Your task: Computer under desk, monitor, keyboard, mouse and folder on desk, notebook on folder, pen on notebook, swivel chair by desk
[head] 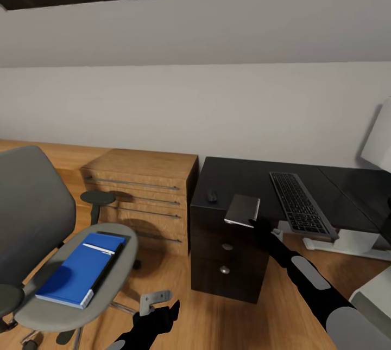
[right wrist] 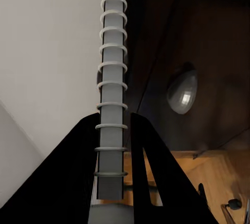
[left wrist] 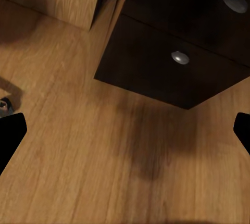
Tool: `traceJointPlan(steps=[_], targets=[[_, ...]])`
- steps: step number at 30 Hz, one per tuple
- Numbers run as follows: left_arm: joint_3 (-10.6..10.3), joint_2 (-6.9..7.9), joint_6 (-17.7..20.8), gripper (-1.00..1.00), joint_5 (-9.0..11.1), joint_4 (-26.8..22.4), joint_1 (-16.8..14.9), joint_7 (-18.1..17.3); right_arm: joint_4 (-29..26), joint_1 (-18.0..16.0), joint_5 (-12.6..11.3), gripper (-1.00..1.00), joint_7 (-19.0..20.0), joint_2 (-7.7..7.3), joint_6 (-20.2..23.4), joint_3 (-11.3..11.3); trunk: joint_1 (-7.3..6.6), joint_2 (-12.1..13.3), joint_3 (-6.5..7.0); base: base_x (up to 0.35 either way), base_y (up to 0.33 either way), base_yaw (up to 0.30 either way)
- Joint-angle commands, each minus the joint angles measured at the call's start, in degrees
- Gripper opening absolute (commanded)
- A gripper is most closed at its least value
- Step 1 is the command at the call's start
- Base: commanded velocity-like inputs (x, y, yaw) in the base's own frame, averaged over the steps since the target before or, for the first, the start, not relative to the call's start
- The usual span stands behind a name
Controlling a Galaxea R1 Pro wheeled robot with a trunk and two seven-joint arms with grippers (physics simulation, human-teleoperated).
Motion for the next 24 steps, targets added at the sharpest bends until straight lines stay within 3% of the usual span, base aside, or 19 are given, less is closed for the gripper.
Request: traceJointPlan(steps=[1, 12, 24], targets=[[-0.04, 0.0, 0.13, 1.0, 0.6, -0.11, -0.01, 0.47, 0.15, -0.03, -0.1, -1.0, 0.25, -0.09, -0.09, 0.3, 0.23, -0.44, -0.24, 0.0, 0.0, 0.0], [-0.37, 0.05, 0.13, 1.0, 0.46, -0.09, -0.01, 0.55, 0.43, -0.03, -0.03, -1.0, 0.24, -0.09, -0.24, 0.3, 0.45, -0.84, -0.42, 0.001, 0.0, 0.0], [-1.35, 0.17, 0.13, 1.0, 0.2, 0.07, -0.01, 0.56, 0.86, -0.03, -0.02, -1.0, 0.19, -0.1, -0.27, 0.23, 0.45, -0.84, -0.42, 0.131, 0.0, 0.0]])
